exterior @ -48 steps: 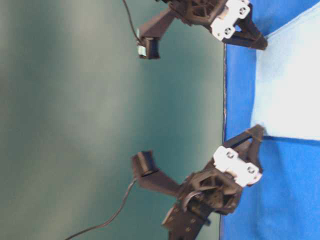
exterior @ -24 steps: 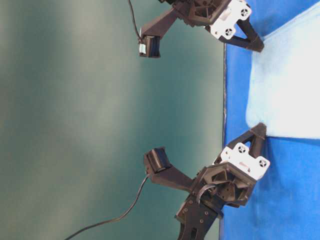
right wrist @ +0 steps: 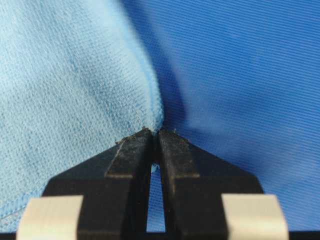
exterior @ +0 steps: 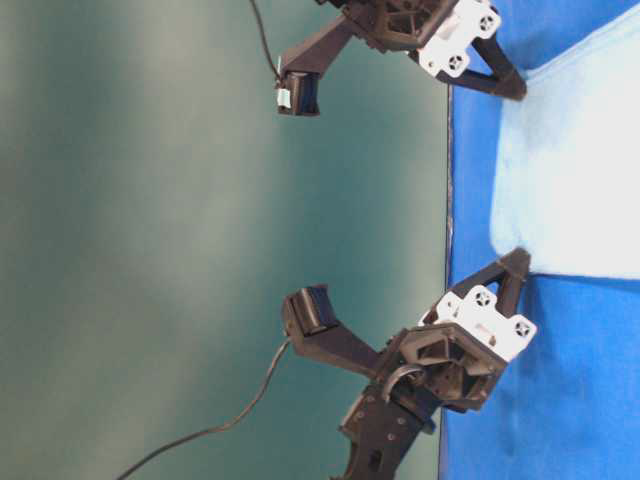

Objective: Fold the light blue towel.
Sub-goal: 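Move both grippers to the strip's top corners and pinch them, then pull the top corners down over the strip toward its bottom edge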

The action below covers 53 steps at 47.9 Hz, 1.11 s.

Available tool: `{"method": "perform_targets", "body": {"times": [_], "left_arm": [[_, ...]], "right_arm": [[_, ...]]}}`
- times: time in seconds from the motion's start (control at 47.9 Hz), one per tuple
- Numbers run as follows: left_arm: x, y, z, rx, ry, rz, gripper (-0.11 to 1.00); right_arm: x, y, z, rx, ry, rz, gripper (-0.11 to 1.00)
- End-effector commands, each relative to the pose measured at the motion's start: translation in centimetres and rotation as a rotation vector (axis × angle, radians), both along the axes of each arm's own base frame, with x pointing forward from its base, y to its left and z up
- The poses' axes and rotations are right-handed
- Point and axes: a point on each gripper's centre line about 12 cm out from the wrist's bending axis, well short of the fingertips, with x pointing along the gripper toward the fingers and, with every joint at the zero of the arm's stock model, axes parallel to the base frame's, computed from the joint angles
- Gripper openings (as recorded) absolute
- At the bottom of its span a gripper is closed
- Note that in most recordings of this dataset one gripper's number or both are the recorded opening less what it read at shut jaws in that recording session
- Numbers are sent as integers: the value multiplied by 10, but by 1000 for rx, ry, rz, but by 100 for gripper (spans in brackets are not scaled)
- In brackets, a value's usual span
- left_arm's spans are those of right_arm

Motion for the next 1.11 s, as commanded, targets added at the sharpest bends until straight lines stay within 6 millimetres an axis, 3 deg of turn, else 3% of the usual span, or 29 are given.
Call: {"method": "perform_targets", "body": {"times": [0.0,0.334,0.522,0.856,1.086], "left_arm": [[3,9,25,35,-55,11,3],[1,16,33,51,-45,16,3],[1,-2,52,64,-74,-24,3],[-5,-66,75,69,-112,-167,3],[-12,-122,89,66,-141,-303,3]], "right_arm": [[2,-5,20,-37,-29,-10,5],[4,-9,32,-66,-50,-7,5],[4,2,48,-80,-91,10,5],[-1,63,85,-84,-116,82,5],[-5,125,83,10,-77,161,5]]}}
